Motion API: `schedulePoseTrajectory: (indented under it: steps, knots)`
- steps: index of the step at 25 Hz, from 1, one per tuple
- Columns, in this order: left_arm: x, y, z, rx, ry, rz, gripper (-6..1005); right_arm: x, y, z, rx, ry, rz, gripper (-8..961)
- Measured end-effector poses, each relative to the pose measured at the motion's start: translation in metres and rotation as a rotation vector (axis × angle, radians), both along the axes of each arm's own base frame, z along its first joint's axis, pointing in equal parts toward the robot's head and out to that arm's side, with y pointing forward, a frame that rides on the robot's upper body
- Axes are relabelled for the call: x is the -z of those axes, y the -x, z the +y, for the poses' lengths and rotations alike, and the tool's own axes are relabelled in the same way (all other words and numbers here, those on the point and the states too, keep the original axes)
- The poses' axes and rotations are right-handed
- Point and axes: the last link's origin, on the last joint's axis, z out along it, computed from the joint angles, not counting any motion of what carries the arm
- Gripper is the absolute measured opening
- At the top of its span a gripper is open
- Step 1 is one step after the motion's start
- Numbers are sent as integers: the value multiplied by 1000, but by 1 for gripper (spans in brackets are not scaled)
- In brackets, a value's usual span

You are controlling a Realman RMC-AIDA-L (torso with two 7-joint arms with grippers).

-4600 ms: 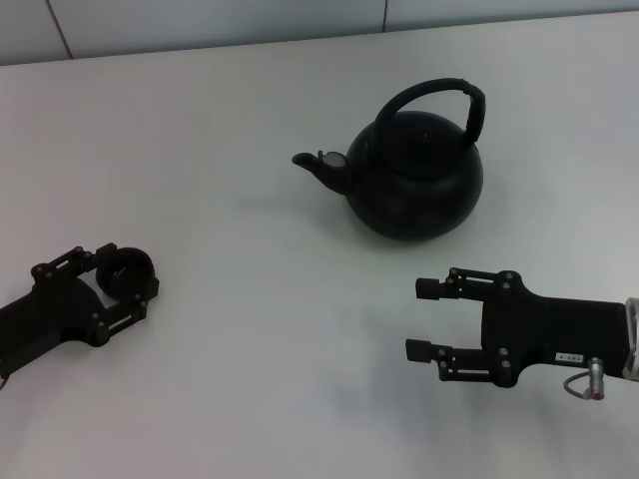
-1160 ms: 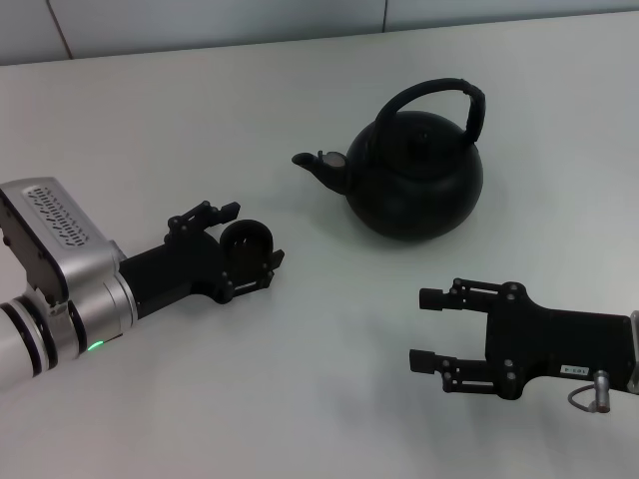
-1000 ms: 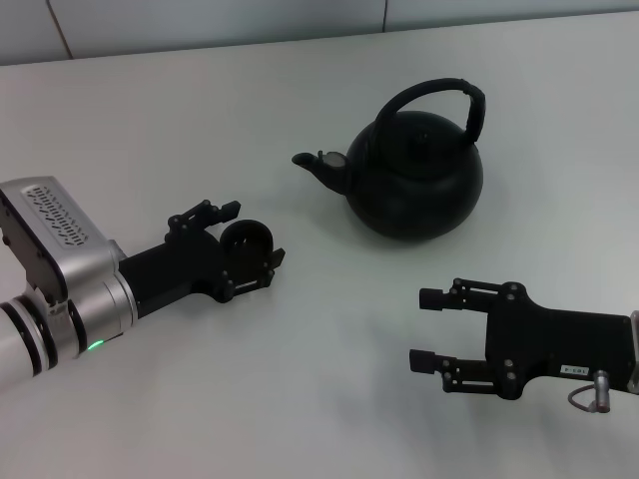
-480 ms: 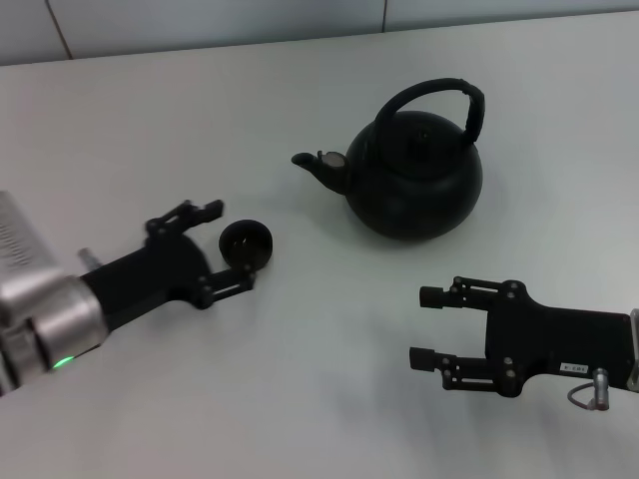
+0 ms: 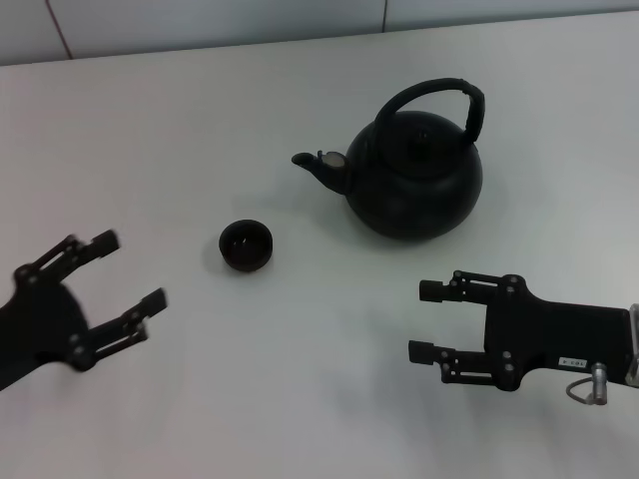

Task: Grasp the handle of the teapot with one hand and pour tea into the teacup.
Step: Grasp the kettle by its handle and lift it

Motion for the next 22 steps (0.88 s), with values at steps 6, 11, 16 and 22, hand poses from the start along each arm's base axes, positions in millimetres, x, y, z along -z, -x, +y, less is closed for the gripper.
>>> schedulePoseTrajectory:
  steps: [6,11,16,22]
  knots:
    - [-24,17,-24,-3,4,10,859,-2,-2,0,1,-13,-3,678]
    - [-27,19,-26,-2,11,8,859,-2,-2,0,3,-17,-2,676]
    - [-25,20,-30,5,27,17,859,-3,-2,0,1,-17,0,675]
    - [-21,22,-33,12,57,46,859,-2,-2,-1,2,-16,1,674]
